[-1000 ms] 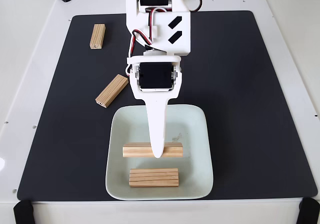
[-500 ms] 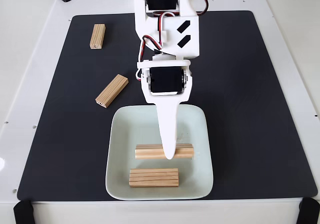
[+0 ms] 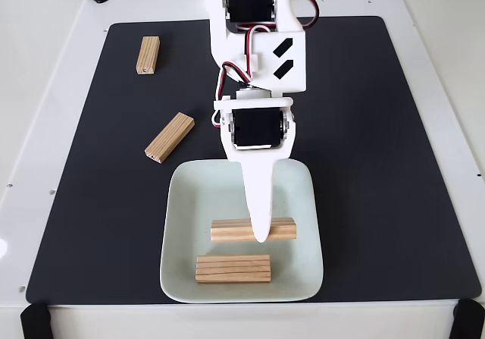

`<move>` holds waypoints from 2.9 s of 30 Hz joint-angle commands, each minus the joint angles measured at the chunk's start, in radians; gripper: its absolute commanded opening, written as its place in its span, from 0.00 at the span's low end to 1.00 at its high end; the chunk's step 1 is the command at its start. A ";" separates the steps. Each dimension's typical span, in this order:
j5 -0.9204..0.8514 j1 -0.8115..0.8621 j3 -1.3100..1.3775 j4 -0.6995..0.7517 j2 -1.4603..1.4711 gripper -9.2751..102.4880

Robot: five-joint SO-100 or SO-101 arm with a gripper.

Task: Pick up the wooden block and place them on the plate.

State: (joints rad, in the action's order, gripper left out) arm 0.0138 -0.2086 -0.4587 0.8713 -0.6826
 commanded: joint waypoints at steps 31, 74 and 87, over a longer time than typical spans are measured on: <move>0.005 0.005 -0.080 -0.005 -0.081 0.09; 0.089 0.275 -1.852 -0.006 -1.493 0.08; 0.408 0.362 -1.782 -0.002 -1.505 0.08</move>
State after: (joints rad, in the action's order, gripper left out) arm 0.3605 0.1258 -2.3132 0.8713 -2.1568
